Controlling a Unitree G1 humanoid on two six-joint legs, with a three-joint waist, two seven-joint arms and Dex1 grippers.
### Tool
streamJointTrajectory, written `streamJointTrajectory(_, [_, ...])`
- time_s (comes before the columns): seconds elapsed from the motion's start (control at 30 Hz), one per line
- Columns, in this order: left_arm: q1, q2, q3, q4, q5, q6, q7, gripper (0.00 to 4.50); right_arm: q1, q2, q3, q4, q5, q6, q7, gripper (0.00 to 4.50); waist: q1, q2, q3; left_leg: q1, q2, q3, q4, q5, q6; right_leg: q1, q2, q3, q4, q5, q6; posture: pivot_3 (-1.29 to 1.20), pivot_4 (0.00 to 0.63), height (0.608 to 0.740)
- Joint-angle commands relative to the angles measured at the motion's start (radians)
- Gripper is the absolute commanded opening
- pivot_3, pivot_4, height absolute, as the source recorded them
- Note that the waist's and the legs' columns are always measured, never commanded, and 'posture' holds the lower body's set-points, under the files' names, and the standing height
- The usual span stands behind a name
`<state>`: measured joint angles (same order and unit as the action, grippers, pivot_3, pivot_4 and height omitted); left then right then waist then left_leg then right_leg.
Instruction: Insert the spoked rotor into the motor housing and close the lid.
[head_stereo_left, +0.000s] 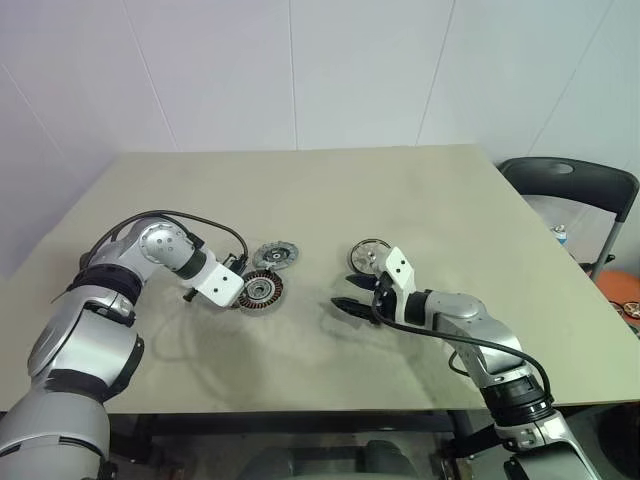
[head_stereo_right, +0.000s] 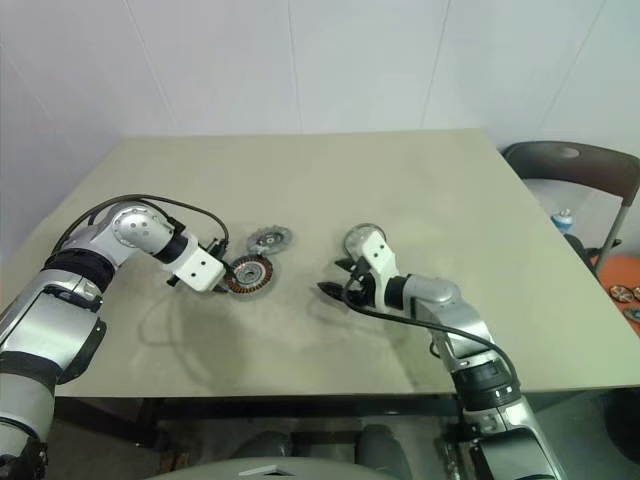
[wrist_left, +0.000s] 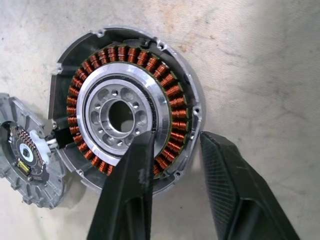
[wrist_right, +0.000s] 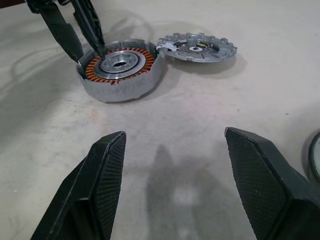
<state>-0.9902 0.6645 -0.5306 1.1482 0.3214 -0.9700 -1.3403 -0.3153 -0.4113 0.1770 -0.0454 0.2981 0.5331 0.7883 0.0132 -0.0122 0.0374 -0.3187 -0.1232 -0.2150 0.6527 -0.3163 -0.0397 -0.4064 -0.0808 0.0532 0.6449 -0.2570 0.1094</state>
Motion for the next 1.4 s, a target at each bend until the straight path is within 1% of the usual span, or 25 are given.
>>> streamJointTrajectory(0.03, [0.012,-0.011,-0.014,0.028,0.04,0.008,-0.002,1.44,-0.015,-0.003,-0.027,-0.04,0.013,-0.01,-0.002,3.32,0.0,0.0,0.0,0.0,0.0,0.0,0.0,0.0,0.0,0.0,0.0,0.0,0.0,0.0,0.0,0.0,0.0,0.74])
streamJointTrajectory(0.1, [0.011,-0.01,-0.013,0.031,0.043,0.007,0.001,1.03,-0.016,-0.003,-0.027,-0.039,0.012,-0.011,-0.001,3.32,0.001,0.001,-0.001,0.0,0.0,0.0,0.0,0.0,0.0,0.001,0.0,0.0,0.0,0.0,0.0,0.0,0.0,0.74])
streamJointTrajectory(0.17, [0.009,-0.006,-0.008,0.032,0.051,0.005,0.025,0.51,-0.019,-0.003,-0.027,-0.035,0.012,-0.013,0.0,3.32,0.003,0.001,-0.001,0.001,0.0,0.0,0.001,0.0,0.0,0.001,0.0,0.0,0.0,0.0,0.0,0.0,0.0,0.74])
streamJointTrajectory(0.33, [-0.003,0.0,0.001,0.026,0.064,-0.038,0.081,0.51,-0.019,-0.003,-0.02,-0.03,0.008,-0.015,0.002,3.32,0.005,0.001,-0.002,0.002,0.0,0.0,0.001,0.0,0.0,0.003,0.0,0.0,0.0,-0.001,0.001,0.0,0.0,0.74])
streamJointTrajectory(0.47, [-0.011,-0.005,0.013,0.018,0.048,-0.066,0.077,0.51,-0.018,-0.002,-0.017,-0.031,0.008,-0.016,0.005,3.32,0.007,0.001,-0.002,0.001,0.0,0.0,0.001,0.001,-0.001,0.003,0.0,0.0,0.0,-0.001,0.002,0.0,0.0,0.74])
streamJointTrajectory(0.6, [-0.014,-0.005,0.006,0.009,0.063,-0.107,0.103,0.51,-0.02,0.001,-0.016,-0.028,0.006,-0.018,0.004,3.32,0.012,0.001,-0.002,0.0,0.0,0.0,0.001,0.0,-0.001,0.001,0.0,0.0,0.0,0.0,0.0,0.0,0.0,0.74])
streamJointTrajectory(0.73, [-0.019,-0.035,0.018,-0.003,0.041,-0.136,0.121,0.51,-0.018,0.002,-0.012,-0.028,0.003,-0.02,0.004,3.32,0.03,0.001,-0.002,-0.001,0.0,0.0,0.0,0.0,0.0,0.001,0.0,0.0,-0.001,0.0,0.0,0.0,0.0,0.74])
streamJointTrajectory(0.9, [-0.03,-0.06,0.023,-0.022,0.013,-0.163,0.111,0.51,-0.015,0.001,-0.012,-0.03,0.004,-0.019,0.003,3.32,0.035,0.001,-0.002,-0.002,-0.001,0.0,0.0,0.0,0.0,0.001,-0.001,-0.001,-0.005,0.0,0.0,0.0,0.0,0.74])
streamJointTrajectory(1.1, [-0.054,-0.086,0.015,-0.028,0.044,-0.187,0.142,0.51,-0.019,0.001,-0.012,-0.023,0.0,-0.021,0.0,3.32,0.05,0.001,-0.002,-0.003,-0.001,0.001,0.0,0.0,0.001,0.001,-0.001,-0.001,-0.007,0.001,0.001,0.0,0.0,0.74])
streamJointTrajectory(1.2, [-0.054,-0.098,0.026,-0.021,0.014,-0.16,0.109,0.51,-0.019,0.0,-0.014,-0.024,0.0,-0.021,-0.001,3.32,0.048,0.001,-0.002,-0.003,-0.001,0.002,0.0,0.0,0.001,0.001,-0.001,-0.001,-0.007,0.001,0.001,0.0,0.0,0.74])
streamJointTrajectory(1.3, [-0.052,-0.08,0.021,-0.017,0.026,-0.157,0.097,0.51,-0.013,-0.002,-0.017,-0.028,0.001,-0.02,-0.003,3.32,0.034,0.001,-0.002,-0.003,-0.001,0.002,-0.001,0.0,0.001,0.0,0.0,-0.001,-0.007,0.001,0.001,0.0,0.0,0.74])
streamJointTrajectory(1.37, [-0.051,-0.071,0.023,-0.011,0.03,-0.149,0.094,0.12,-0.014,-0.003,-0.017,-0.023,0.0,-0.023,-0.003,3.32,0.026,0.001,-0.002,-0.003,0.0,0.002,-0.002,0.0,0.001,0.0,0.0,-0.001,-0.007,0.001,0.001,0.0,0.0,0.74])
streamJointTrajectory(1.4, [-0.051,-0.065,0.02,-0.009,0.035,-0.147,0.092,0.01,-0.014,-0.003,-0.016,-0.021,-0.001,-0.024,-0.003,3.32,0.024,0.001,-0.002,-0.003,0.0,0.002,-0.002,0.0,0.001,-0.001,0.0,-0.001,-0.007,0.001,0.001,0.0,0.0,0.74])
